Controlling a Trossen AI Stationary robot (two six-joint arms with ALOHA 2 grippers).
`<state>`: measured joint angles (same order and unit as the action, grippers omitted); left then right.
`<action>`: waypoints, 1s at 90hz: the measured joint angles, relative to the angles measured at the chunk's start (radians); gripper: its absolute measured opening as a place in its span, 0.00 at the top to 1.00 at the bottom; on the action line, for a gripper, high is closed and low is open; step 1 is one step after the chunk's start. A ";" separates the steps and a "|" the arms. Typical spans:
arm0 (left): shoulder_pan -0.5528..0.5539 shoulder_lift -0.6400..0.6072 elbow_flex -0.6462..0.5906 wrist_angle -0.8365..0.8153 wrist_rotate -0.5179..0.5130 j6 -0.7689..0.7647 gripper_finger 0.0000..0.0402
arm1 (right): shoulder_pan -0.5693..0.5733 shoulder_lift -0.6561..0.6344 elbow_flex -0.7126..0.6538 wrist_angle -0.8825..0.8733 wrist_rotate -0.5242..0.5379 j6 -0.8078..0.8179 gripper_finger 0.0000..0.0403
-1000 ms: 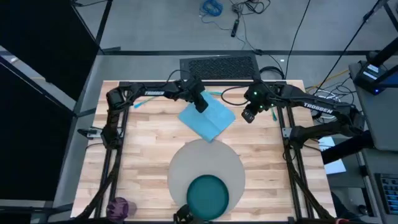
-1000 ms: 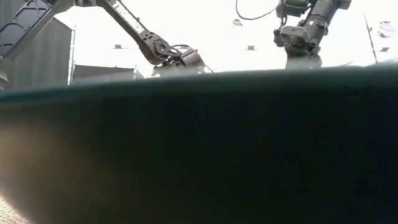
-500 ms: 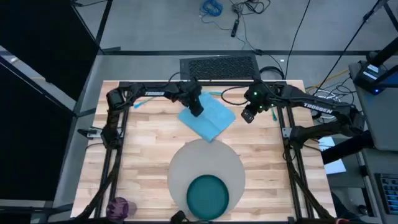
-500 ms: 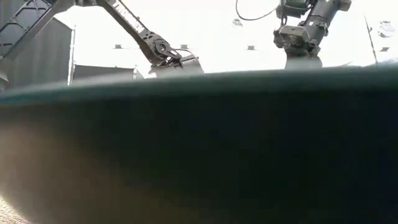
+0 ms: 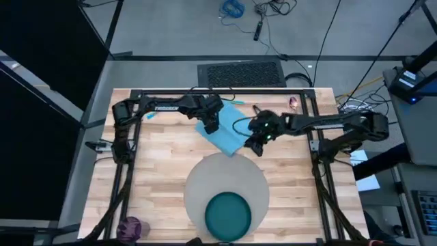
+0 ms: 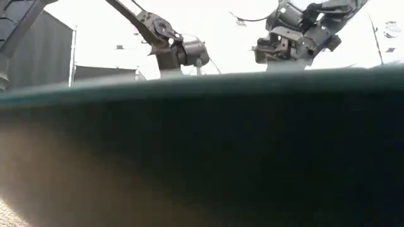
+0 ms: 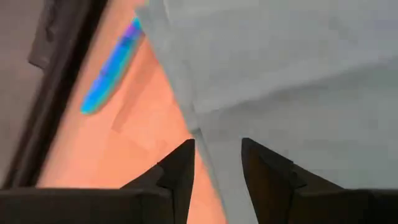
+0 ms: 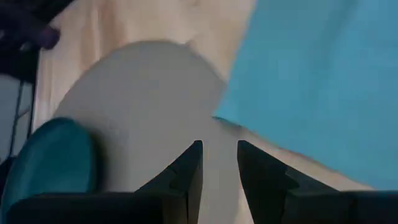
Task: Set table place
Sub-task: Fold the blue napkin
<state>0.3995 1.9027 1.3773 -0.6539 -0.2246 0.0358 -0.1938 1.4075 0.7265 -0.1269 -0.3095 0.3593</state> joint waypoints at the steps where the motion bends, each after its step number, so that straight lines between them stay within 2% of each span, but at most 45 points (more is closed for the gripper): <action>1: -0.001 -0.005 0.000 -0.008 0.004 0.000 0.71 | 0.004 0.011 0.000 0.006 -0.001 0.000 0.79; 8: -0.008 -0.029 0.000 -0.026 0.025 0.000 0.71 | 0.027 0.085 0.000 0.024 0.031 -0.020 0.79; 19: -0.025 -0.029 -0.001 -0.065 0.037 -0.020 0.71 | 0.021 0.135 -0.002 -0.030 0.253 -0.033 0.83; 24: -0.038 -0.028 -0.004 -0.070 0.037 -0.027 0.71 | 0.007 0.139 -0.002 -0.055 0.313 -0.031 0.86; 38: -0.081 -0.028 -0.038 -0.063 0.041 -0.026 0.71 | -0.064 0.139 -0.002 -0.073 0.320 -0.035 0.90; 59: -0.120 -0.028 -0.076 -0.063 0.041 -0.030 0.71 | -0.187 0.138 -0.002 -0.166 0.304 -0.052 0.90; 80: -0.128 -0.028 -0.080 -0.028 0.042 -0.030 0.71 | -0.207 0.140 -0.001 -0.163 0.315 -0.080 0.90; 90: -0.129 -0.028 -0.080 -0.026 0.042 -0.030 0.71 | -0.210 0.140 -0.001 -0.140 0.390 -0.095 0.89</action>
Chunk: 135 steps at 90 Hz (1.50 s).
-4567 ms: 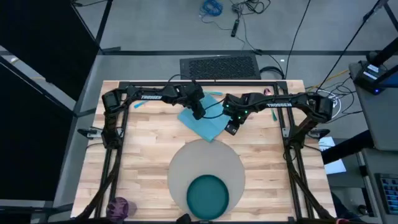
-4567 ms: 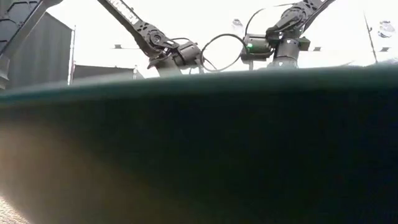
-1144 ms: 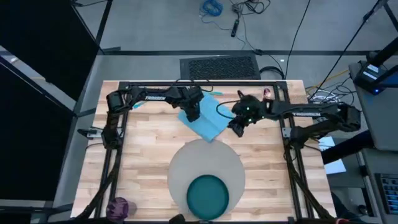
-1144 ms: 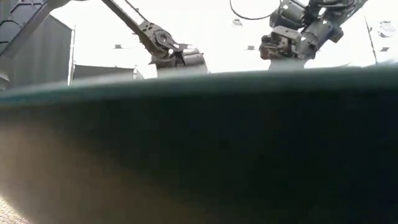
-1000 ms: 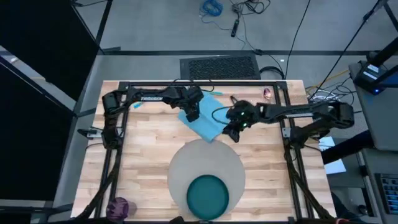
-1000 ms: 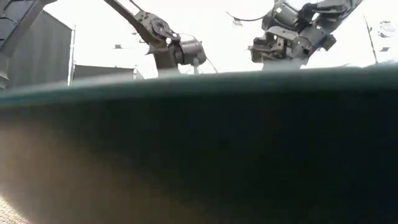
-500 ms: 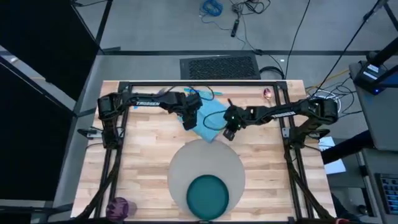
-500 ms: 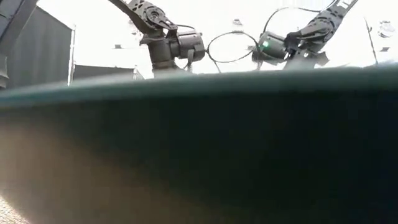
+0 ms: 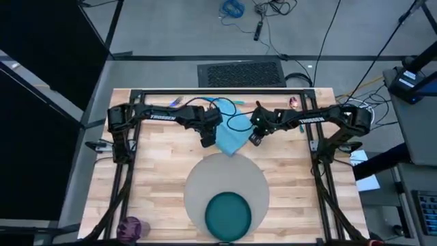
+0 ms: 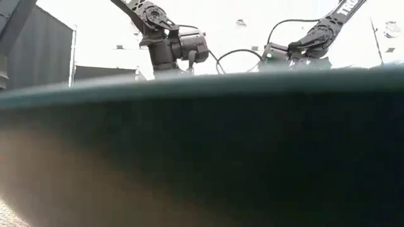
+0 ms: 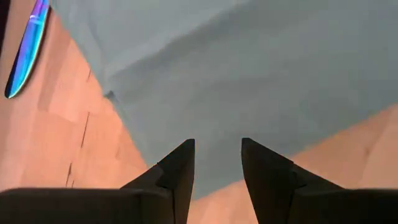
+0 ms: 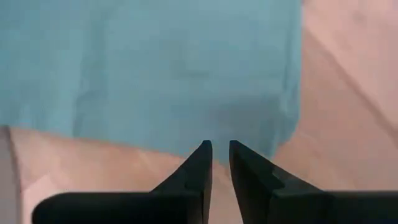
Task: Set table place
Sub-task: Fold the blue napkin
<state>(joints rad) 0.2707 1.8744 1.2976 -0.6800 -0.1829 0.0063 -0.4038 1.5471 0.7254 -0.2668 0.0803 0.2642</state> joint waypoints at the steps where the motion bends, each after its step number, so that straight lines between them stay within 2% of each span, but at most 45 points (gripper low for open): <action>1: 0.000 0.000 0.000 0.000 0.000 0.000 0.71 | -0.002 0.000 0.000 0.001 0.005 0.000 0.88; 18: -0.003 0.000 0.000 0.010 0.000 0.000 0.71 | -0.052 0.000 0.000 0.002 0.014 0.006 0.82; 36: -0.004 0.000 0.000 0.015 0.001 0.000 0.71 | -0.082 0.014 0.000 0.006 -0.079 0.023 0.72; 50: -0.006 0.000 0.000 0.018 0.004 -0.001 0.71 | -0.082 0.065 0.005 0.021 -0.080 0.019 0.64; 60: -0.012 0.000 0.000 0.018 0.007 -0.001 0.71 | -0.081 0.086 0.006 0.024 -0.069 0.002 0.62; 70: -0.019 0.000 0.000 0.018 0.008 -0.001 0.71 | -0.078 0.080 0.005 0.021 -0.052 -0.003 0.70; 92: -0.018 0.000 0.000 0.018 0.010 -0.001 0.71 | -0.078 0.030 -0.002 -0.008 -0.055 -0.021 0.97; 119: -0.018 0.001 0.000 0.019 0.010 -0.002 0.71 | -0.072 0.015 0.005 -0.022 -0.056 -0.020 0.99; 135: -0.018 0.001 0.000 0.020 0.010 -0.004 0.71 | -0.072 0.014 0.055 -0.037 -0.056 -0.031 1.00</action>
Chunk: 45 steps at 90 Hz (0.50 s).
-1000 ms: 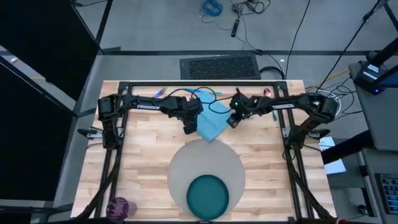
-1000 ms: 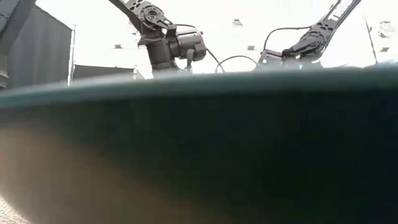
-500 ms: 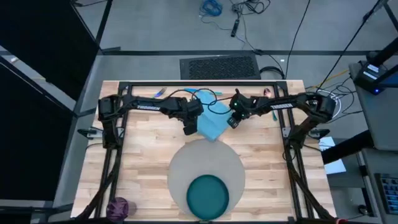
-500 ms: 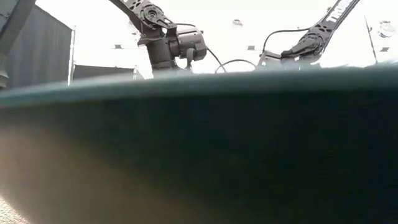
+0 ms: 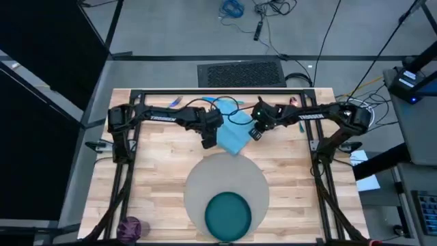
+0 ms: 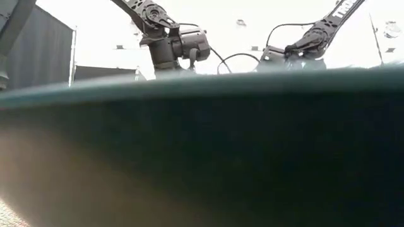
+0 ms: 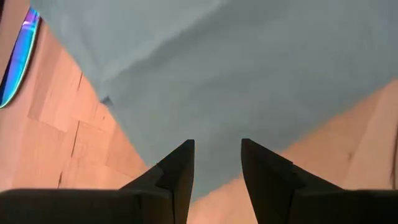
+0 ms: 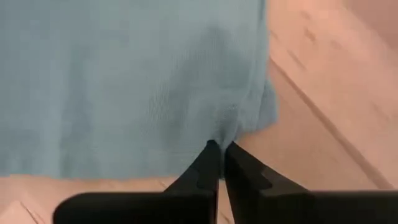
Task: Set table place
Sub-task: Fold the blue napkin
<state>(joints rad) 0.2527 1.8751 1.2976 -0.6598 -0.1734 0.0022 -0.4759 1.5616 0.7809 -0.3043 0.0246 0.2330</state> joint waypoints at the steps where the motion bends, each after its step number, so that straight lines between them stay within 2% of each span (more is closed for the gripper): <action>1: 0.000 0.000 0.000 0.000 0.000 0.000 0.71 | 0.000 0.000 0.005 -0.004 0.000 -0.002 1.00; 20: 0.000 0.000 0.000 0.000 0.001 0.000 0.71 | 0.001 -0.001 0.080 -0.039 0.006 -0.029 1.00; 45: -0.004 0.000 0.000 0.000 0.032 -0.020 0.71 | -0.037 0.010 0.091 -0.045 0.060 -0.044 1.00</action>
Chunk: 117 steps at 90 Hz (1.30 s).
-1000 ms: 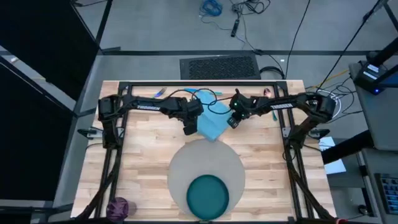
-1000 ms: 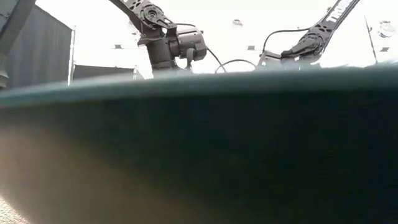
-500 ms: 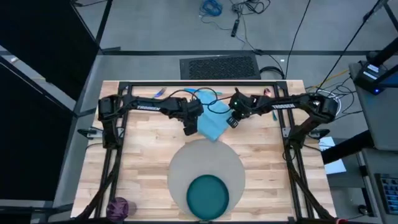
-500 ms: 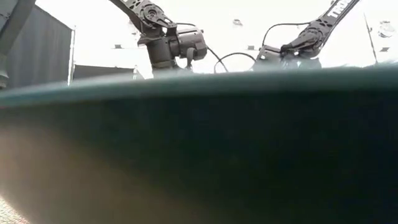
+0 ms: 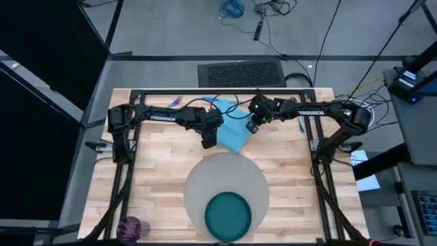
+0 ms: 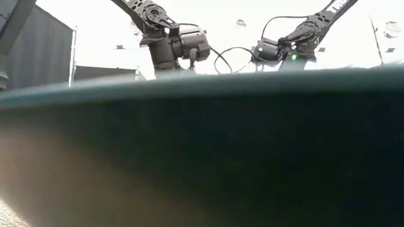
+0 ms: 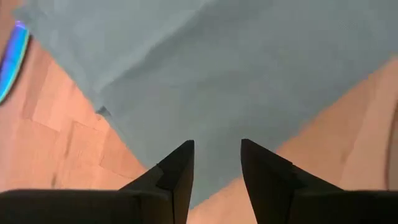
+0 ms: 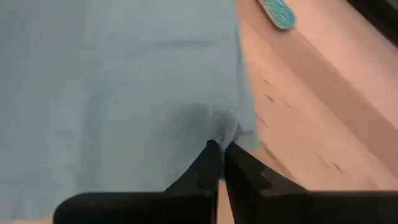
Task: Set table place
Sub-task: Fold the blue napkin
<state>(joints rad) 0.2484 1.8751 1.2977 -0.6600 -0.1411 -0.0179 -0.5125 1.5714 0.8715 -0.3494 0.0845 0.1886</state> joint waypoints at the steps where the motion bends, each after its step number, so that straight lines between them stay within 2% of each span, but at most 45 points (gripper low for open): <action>1: -0.001 0.000 0.000 0.000 0.003 0.000 0.71 | -0.001 0.001 0.000 0.002 0.000 0.000 1.00; 18: -0.022 0.001 0.000 0.016 0.040 0.025 0.71 | -0.012 0.002 0.000 0.014 -0.003 -0.007 1.00; 37: -0.043 0.002 -0.063 0.188 0.062 0.033 0.71 | -0.012 0.002 0.000 0.014 -0.006 -0.007 1.00; 61: -0.104 0.017 -0.066 0.326 0.115 0.050 0.72 | -0.025 0.002 0.000 0.015 -0.008 -0.004 1.00; 78: -0.099 0.084 -0.068 0.341 0.115 0.028 0.77 | -0.025 0.002 0.000 0.018 -0.007 0.001 1.00; 91: -0.096 0.089 -0.068 0.384 0.106 0.032 0.81 | -0.023 0.002 0.000 0.015 -0.010 0.005 1.00; 117: -0.083 0.115 -0.064 0.362 0.112 0.026 0.82 | -0.023 0.002 0.000 0.012 -0.011 0.005 1.00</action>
<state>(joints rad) 0.1658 1.9900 1.2339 -0.2977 -0.0292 0.0078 -0.5354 1.5734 0.8719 -0.3379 0.0738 0.1940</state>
